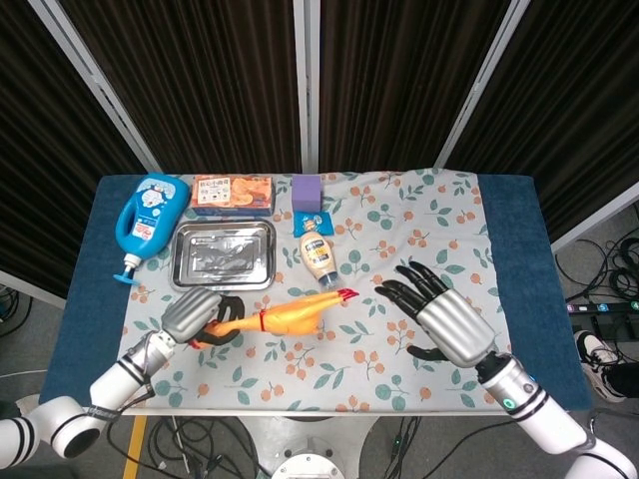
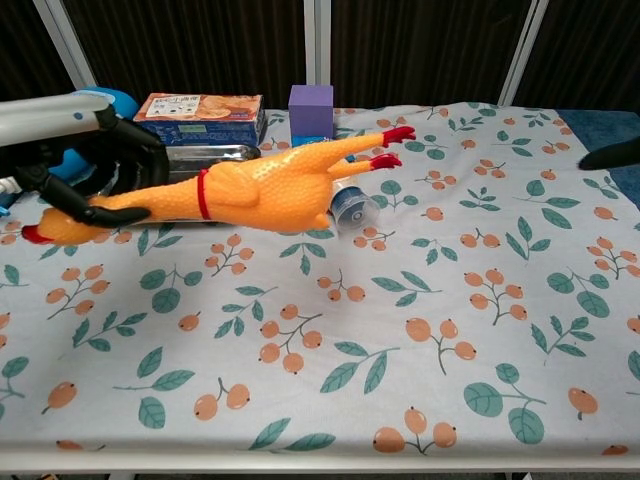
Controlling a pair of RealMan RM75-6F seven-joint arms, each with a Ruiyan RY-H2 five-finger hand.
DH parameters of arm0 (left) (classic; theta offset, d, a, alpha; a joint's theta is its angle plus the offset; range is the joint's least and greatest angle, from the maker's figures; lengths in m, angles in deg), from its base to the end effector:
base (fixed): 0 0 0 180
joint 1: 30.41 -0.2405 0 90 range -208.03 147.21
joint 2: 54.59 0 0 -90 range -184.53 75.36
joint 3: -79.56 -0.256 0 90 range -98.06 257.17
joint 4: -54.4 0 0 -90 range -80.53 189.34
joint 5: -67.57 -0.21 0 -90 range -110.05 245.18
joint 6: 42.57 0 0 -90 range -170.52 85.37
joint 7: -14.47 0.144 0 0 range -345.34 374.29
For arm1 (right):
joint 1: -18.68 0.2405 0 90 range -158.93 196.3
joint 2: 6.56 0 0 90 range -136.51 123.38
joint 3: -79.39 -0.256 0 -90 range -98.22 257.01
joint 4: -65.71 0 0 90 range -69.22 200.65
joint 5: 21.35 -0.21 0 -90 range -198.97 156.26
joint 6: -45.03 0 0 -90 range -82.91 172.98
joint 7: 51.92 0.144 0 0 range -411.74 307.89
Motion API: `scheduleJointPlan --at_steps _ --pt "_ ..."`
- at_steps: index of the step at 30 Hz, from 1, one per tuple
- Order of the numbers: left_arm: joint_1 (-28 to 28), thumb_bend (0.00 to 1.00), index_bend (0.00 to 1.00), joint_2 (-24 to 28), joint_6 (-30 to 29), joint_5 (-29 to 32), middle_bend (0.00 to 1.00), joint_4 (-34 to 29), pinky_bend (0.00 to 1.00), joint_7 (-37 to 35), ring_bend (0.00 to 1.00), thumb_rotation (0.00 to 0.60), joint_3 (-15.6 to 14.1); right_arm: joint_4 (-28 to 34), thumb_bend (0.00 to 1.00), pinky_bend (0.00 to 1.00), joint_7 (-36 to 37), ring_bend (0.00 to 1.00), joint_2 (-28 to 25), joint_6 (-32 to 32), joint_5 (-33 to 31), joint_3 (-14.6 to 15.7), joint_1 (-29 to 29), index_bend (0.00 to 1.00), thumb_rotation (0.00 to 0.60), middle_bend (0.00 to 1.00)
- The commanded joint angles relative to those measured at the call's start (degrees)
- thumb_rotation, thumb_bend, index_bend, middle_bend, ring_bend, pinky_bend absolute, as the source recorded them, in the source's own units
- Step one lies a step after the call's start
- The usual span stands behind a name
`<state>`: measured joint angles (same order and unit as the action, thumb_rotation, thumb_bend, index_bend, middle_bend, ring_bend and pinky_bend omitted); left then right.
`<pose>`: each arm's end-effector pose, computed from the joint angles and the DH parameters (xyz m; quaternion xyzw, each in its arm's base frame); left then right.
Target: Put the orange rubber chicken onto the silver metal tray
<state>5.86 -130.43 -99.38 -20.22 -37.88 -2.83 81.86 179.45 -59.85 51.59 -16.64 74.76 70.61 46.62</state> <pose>-0.1727 0.2903 0.0264 -0.7236 -0.4738 -0.4368 0.2473 -0.1285 -0.2522 0.1170 0.7807 -0.2708 0.4508 0.3377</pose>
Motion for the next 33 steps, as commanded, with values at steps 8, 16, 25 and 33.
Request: scheduleJointPlan --at_steps 8,16,25,33 --pt "3.2 0.78 0.74 2.4 4.3 6.1 0.76 -6.1 0.8 5.3 0.67 0.6 3.5 1.9 0.03 0.0 -28.5 0.02 12.9 9.6 -21.4 -5.0 12.2 0.17 0.6 0.18" --pt "4.3 0.78 0.74 4.1 6.0 8.5 0.76 -7.9 0.8 4.4 0.68 0.6 4.8 0.5 0.03 0.0 -35.0 0.02 17.6 7.8 -26.9 -4.6 15.8 0.17 0.6 0.19" --pt "4.7 0.78 0.74 5.0 6.3 9.8 0.76 -9.5 0.8 5.3 0.68 0.6 5.4 -2.0 0.03 0.0 -37.4 0.02 21.1 6.4 -31.3 -4.5 19.2 0.2 0.6 0.21" --pt "5.0 0.78 0.74 5.8 6.5 10.3 0.76 -10.2 0.81 5.4 0.68 0.6 5.6 -3.2 0.06 0.0 -37.7 0.06 22.5 5.3 -33.8 -4.2 21.2 0.28 0.6 0.28"
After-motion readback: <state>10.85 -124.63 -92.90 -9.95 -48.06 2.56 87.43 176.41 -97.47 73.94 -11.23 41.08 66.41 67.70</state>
